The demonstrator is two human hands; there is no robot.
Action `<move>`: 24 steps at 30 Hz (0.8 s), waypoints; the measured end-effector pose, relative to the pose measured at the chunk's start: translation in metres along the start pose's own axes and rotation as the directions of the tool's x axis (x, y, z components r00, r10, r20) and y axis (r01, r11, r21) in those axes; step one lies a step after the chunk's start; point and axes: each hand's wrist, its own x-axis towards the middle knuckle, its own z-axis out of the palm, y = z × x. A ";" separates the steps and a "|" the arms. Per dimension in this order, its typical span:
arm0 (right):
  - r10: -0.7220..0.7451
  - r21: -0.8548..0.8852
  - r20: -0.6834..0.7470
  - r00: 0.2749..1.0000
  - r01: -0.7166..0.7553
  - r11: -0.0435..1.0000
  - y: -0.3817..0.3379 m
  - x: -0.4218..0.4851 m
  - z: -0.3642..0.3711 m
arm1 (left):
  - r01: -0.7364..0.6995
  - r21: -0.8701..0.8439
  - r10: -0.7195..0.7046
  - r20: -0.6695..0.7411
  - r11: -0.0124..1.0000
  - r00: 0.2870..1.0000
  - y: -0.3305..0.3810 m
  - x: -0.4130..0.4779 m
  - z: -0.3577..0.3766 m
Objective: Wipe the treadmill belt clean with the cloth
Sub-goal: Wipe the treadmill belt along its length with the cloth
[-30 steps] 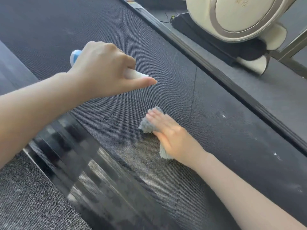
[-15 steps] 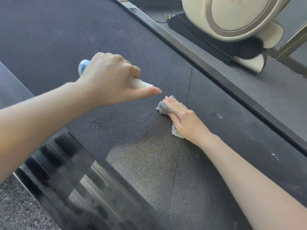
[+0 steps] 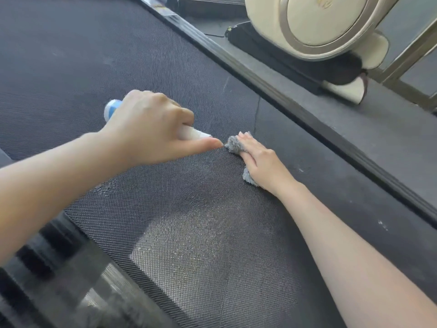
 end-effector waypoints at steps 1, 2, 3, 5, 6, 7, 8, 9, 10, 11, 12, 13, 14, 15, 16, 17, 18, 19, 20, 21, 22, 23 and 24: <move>0.020 -0.015 0.005 1.000 -0.020 1.000 0.006 0.003 -0.003 | 0.002 0.003 -0.002 0.002 1.000 1.000 0.001 0.002 0.002; 0.041 -0.033 0.013 0.999 -0.041 0.999 0.013 0.007 -0.006 | 0.003 0.010 -0.003 0.005 1.000 1.000 0.002 0.003 0.005; 0.066 -0.047 0.019 0.998 -0.065 0.997 0.020 0.011 -0.009 | 0.004 0.015 -0.004 0.005 1.000 1.000 0.002 0.005 0.008; 0.117 -0.065 0.017 0.993 -0.116 0.991 0.033 0.019 -0.014 | 0.006 0.023 -0.006 0.002 1.000 1.000 0.002 0.007 0.014; 0.145 -0.072 0.007 0.989 -0.144 0.987 0.039 0.022 -0.017 | 0.007 0.029 -0.007 0.000 1.000 1.000 0.003 0.008 0.016; 0.176 -0.076 -0.004 0.984 -0.176 0.981 0.045 0.025 -0.021 | 0.006 0.032 -0.006 -0.003 0.999 1.000 0.003 0.009 0.019; 0.205 -0.074 -0.012 0.979 -0.205 0.976 0.050 0.029 -0.023 | 0.008 0.035 -0.008 -0.002 0.999 1.000 0.004 0.010 0.022; 0.229 -0.070 -0.018 0.973 -0.230 0.971 0.055 0.032 -0.026 | 0.010 0.033 -0.010 0.001 0.999 1.000 0.004 0.011 0.024; 0.247 -0.070 -0.019 0.969 -0.248 0.966 0.060 0.035 -0.029 | 0.014 0.026 -0.014 0.004 1.000 1.000 0.004 0.012 0.027; 0.264 -0.076 -0.021 0.964 -0.264 0.961 0.065 0.039 -0.031 | 0.017 0.017 -0.017 0.008 1.000 1.000 0.004 0.014 0.029; 0.277 -0.085 -0.022 0.961 -0.278 0.957 0.072 0.042 -0.034 | 0.020 0.010 -0.020 0.011 1.000 1.000 0.005 0.015 0.032; 0.294 -0.096 -0.022 0.956 -0.294 0.951 0.078 0.046 -0.035 | 0.022 0.010 -0.023 0.015 1.000 1.000 0.006 0.017 0.033; 0.314 -0.103 -0.025 0.949 -0.315 0.943 0.084 0.049 -0.036 | 0.021 0.014 -0.021 0.018 1.000 1.000 0.007 0.018 0.035; 0.337 -0.102 -0.033 0.941 -0.339 0.935 0.090 0.052 -0.037 | 0.012 0.021 -0.013 0.017 1.000 1.000 0.010 0.019 0.036; 0.356 -0.095 -0.044 0.933 -0.359 0.928 0.096 0.055 -0.037 | 0.001 0.027 -0.002 0.013 1.000 1.000 0.012 0.020 0.038; 0.371 -0.089 -0.057 0.927 -0.375 0.923 0.100 0.058 -0.039 | -0.008 0.030 0.007 0.013 1.000 1.000 0.015 0.021 0.039; 0.383 -0.087 -0.068 0.921 -0.388 0.918 0.105 0.059 -0.040 | -0.012 0.028 0.011 0.014 1.000 1.000 0.018 0.023 0.040; 0.391 -0.087 -0.073 0.918 -0.396 0.914 0.109 0.060 -0.042 | -0.012 0.020 0.012 0.016 1.000 1.000 0.021 0.025 0.041; 0.398 -0.088 -0.071 0.915 -0.403 0.911 0.114 0.060 -0.043 | -0.015 0.008 0.014 0.018 1.000 1.000 0.024 0.027 0.041; 0.409 -0.086 -0.067 0.910 -0.414 0.906 0.118 0.060 -0.045 | -0.023 -0.003 0.023 0.021 1.000 1.000 0.027 0.028 0.042; 0.422 -0.077 -0.067 0.904 -0.427 0.901 0.124 0.060 -0.045 | -0.031 -0.005 0.031 0.021 1.000 0.999 0.030 0.028 0.043; 0.436 -0.070 -0.073 0.897 -0.440 0.895 0.127 0.060 -0.046 | -0.037 0.003 0.037 0.017 0.999 0.999 0.031 0.029 0.044; 0.451 -0.062 -0.080 0.889 -0.456 0.888 0.132 0.061 -0.047 | -0.040 0.009 0.040 0.020 0.999 0.999 0.032 0.031 0.045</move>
